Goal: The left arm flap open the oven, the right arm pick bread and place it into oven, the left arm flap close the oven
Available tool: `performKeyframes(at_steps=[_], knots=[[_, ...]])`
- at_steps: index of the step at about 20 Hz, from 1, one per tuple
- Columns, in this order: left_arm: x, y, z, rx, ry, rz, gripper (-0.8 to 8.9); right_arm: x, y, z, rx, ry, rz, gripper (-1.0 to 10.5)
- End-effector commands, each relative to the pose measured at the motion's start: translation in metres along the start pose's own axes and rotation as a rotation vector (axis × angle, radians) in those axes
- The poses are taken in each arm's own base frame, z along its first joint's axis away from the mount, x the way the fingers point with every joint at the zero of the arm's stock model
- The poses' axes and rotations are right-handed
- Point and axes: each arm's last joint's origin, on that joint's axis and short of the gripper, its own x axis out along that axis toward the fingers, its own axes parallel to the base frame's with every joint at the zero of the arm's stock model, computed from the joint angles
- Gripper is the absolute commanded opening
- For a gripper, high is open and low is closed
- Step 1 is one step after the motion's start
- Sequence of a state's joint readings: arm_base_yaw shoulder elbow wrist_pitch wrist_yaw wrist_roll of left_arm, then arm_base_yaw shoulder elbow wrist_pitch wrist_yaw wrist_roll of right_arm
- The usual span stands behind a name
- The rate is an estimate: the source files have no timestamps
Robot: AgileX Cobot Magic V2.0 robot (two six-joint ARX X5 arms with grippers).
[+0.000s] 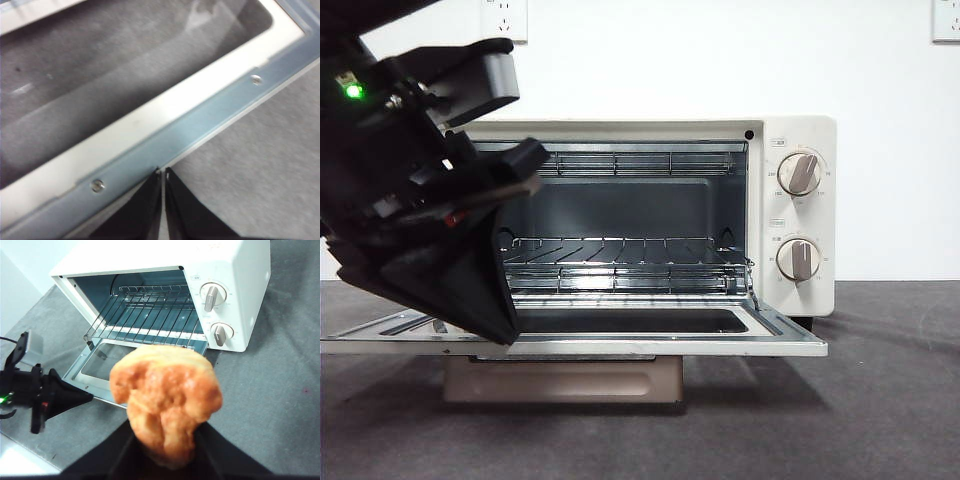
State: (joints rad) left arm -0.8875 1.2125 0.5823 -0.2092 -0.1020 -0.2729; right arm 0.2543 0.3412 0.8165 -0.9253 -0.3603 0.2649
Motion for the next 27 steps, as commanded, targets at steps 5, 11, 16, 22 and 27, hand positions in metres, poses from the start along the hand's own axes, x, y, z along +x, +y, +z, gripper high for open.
performKeyframes(at_steps=[5,11,16,22,27], knots=[[-0.054,-0.002,0.012,-0.022,-0.147,-0.061,0.16,0.004,0.006,0.018,0.013,-0.080,0.107,1.1],[-0.134,0.004,0.023,0.021,-0.312,-0.095,0.16,0.048,0.000,0.042,0.040,0.012,0.185,1.1],[-0.189,0.012,0.020,0.059,-0.349,-0.106,0.15,0.114,0.004,0.056,0.028,0.105,0.268,1.1],[-0.222,0.017,0.013,0.078,-0.340,-0.132,0.15,0.194,0.040,0.042,-0.009,0.135,0.263,1.1],[-0.227,0.020,0.006,0.045,-0.324,-0.134,0.15,0.230,0.056,0.026,-0.012,0.118,0.233,1.0]])
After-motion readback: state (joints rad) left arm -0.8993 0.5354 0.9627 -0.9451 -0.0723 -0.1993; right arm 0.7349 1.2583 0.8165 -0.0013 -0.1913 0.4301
